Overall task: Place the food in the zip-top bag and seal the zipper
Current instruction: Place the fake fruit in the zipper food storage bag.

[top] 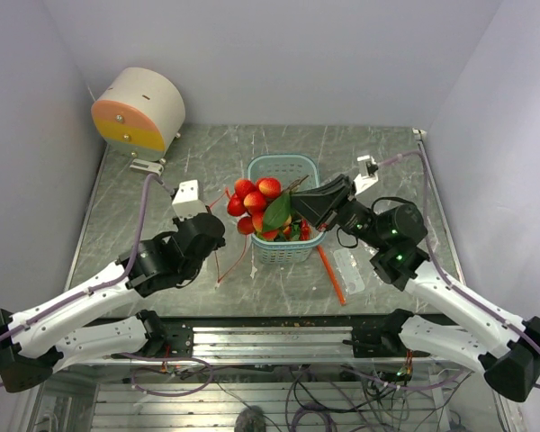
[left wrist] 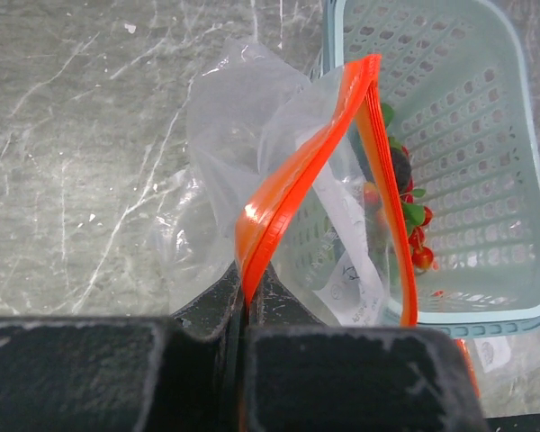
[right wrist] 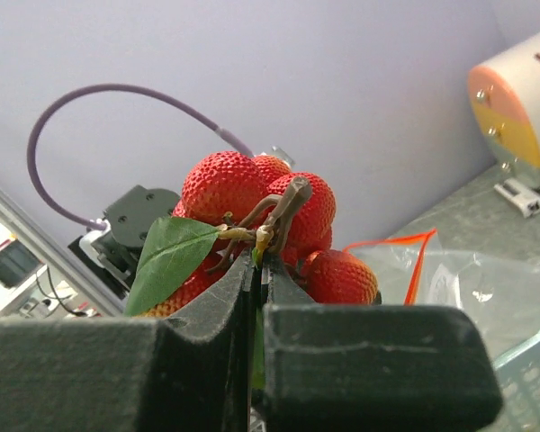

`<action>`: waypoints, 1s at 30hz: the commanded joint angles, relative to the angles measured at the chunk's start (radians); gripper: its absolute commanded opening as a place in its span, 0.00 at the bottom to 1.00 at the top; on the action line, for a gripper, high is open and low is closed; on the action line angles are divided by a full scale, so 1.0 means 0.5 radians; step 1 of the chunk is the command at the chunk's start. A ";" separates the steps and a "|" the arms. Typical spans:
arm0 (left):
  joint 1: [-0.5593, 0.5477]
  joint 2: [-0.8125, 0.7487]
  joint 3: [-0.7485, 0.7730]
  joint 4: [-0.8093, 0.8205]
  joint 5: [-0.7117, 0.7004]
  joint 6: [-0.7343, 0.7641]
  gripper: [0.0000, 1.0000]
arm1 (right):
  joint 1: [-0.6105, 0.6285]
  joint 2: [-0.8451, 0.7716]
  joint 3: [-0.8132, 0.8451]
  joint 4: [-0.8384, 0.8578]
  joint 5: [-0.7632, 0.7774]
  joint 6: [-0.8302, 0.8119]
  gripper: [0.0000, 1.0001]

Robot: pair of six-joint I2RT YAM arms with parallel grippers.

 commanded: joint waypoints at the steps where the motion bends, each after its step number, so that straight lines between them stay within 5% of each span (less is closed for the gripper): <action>1: 0.008 -0.042 0.023 0.127 -0.059 -0.097 0.07 | -0.007 0.053 -0.110 0.351 -0.096 0.222 0.00; 22: 0.009 -0.271 -0.155 0.292 -0.045 -0.235 0.07 | 0.116 0.489 -0.166 0.938 -0.191 0.552 0.00; 30: 0.009 -0.320 -0.168 0.350 0.005 -0.245 0.07 | 0.153 0.547 -0.207 0.810 -0.071 0.467 0.00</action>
